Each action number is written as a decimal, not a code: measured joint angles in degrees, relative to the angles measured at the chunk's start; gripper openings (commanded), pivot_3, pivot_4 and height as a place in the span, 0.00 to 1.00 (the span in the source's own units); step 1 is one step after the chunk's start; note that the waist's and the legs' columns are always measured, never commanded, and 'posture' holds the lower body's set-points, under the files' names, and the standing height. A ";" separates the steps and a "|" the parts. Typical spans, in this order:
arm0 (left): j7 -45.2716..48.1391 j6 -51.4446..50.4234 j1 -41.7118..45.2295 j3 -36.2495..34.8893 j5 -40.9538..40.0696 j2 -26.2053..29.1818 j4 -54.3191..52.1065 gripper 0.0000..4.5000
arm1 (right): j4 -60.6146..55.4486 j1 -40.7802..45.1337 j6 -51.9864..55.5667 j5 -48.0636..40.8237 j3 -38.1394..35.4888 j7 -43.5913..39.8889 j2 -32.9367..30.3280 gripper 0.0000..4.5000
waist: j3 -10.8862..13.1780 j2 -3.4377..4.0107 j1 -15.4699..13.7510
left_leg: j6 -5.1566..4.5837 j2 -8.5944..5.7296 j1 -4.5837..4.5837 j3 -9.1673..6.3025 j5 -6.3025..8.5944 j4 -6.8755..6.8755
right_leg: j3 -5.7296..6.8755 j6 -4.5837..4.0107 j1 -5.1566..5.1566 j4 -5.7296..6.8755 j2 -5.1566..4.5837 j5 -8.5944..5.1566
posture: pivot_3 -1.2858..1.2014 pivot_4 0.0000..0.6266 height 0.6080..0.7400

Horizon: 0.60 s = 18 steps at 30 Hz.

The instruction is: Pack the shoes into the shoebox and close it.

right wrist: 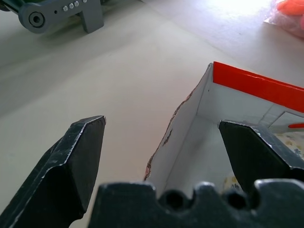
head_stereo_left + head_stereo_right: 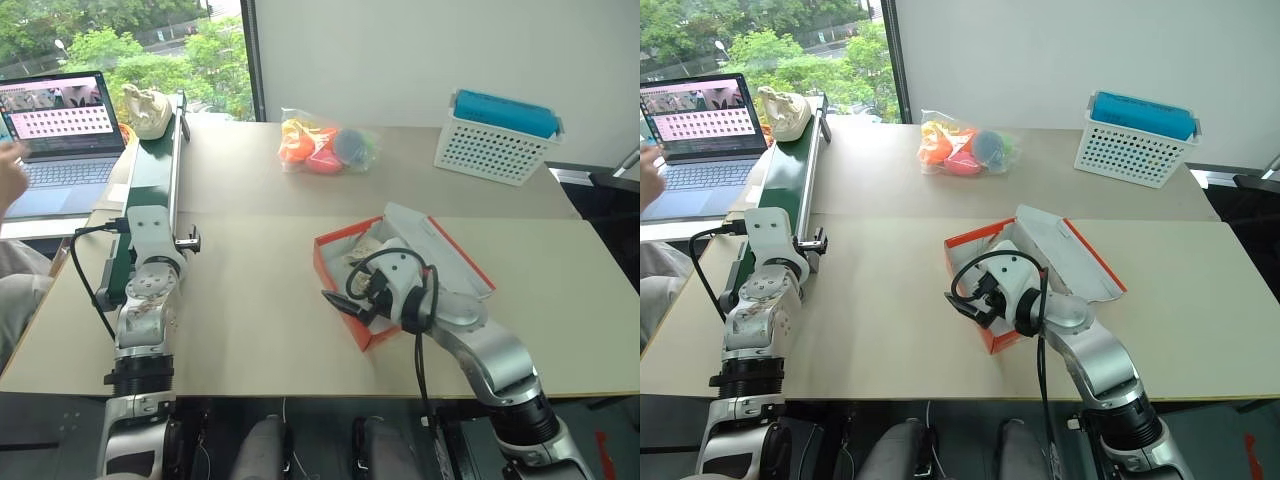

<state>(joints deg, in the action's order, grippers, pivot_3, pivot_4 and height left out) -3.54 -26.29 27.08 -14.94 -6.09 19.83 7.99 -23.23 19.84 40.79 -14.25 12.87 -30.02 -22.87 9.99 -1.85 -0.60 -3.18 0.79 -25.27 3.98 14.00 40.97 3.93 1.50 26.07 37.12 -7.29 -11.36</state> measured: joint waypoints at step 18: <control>-1.41 2.58 0.06 -2.18 1.40 2.24 4.09 1.00 | 0.34 0.00 0.00 0.69 0.08 0.27 -0.06 1.00 | -0.01 -0.02 0.02 | 0.00 0.00 0.00 0.00 0.00 0.00 | 0.00 0.00 0.00 0.01 0.00 0.00 | 0.52 0.24 0.69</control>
<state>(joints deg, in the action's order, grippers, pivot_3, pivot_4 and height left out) -4.95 -23.71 27.15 -17.12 -4.69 22.07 12.08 -22.89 19.85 40.79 -13.55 12.94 -29.75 -22.94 9.98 -1.87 -0.59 -3.18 0.79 -25.27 3.98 13.99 40.97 3.94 1.50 26.07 37.13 -7.28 -11.36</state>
